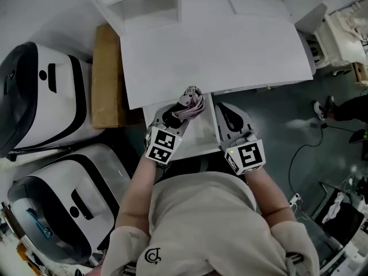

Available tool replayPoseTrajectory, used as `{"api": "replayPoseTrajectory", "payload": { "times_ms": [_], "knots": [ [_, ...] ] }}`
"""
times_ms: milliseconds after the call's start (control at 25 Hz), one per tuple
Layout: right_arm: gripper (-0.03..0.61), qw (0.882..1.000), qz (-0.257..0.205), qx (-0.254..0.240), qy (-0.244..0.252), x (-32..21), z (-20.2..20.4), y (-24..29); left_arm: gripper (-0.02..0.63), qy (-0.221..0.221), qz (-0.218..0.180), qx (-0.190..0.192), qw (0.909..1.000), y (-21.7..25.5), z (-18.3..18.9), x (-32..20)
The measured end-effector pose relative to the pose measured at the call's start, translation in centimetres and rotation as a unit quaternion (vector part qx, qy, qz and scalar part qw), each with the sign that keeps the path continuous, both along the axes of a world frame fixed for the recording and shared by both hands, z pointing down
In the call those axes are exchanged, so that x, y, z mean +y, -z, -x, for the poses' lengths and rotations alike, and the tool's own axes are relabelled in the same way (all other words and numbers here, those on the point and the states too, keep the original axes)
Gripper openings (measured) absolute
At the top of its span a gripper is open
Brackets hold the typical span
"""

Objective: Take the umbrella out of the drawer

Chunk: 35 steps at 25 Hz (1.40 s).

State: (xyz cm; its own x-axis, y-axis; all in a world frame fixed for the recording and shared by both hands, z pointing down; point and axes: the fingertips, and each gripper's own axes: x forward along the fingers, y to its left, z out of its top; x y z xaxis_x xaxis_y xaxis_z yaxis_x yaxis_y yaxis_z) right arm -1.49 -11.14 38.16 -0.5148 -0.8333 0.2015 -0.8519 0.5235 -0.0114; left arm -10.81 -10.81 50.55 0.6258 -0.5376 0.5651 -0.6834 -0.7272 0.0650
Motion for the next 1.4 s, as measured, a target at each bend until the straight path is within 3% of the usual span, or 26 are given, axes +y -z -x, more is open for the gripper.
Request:
{"api": "replayPoseTrajectory", "payload": {
  "times_ms": [240,480,920,1080,1400],
  "knots": [
    [0.006,0.999,-0.023,-0.006,0.038,-0.9,2.7,2.6,0.215,0.052,-0.060,0.049,0.9956,7.3,3.5,-2.5],
    [0.006,0.996,-0.021,-0.025,0.082,-1.6,5.0,4.4,0.215,0.083,-0.113,0.074,0.9873,12.8,6.9,-3.0],
    [0.006,0.991,-0.048,-0.041,0.121,-1.8,6.6,7.5,0.216,0.136,-0.214,0.133,0.9581,20.4,10.7,-1.2],
    [0.005,0.990,-0.046,-0.047,0.128,-1.2,6.6,7.8,0.216,0.134,-0.225,0.155,0.9525,21.9,11.1,-0.1],
    [0.005,0.987,-0.051,-0.041,0.149,0.7,6.9,8.0,0.216,0.120,-0.226,0.155,0.9543,22.1,10.3,1.3]
  ]
}}
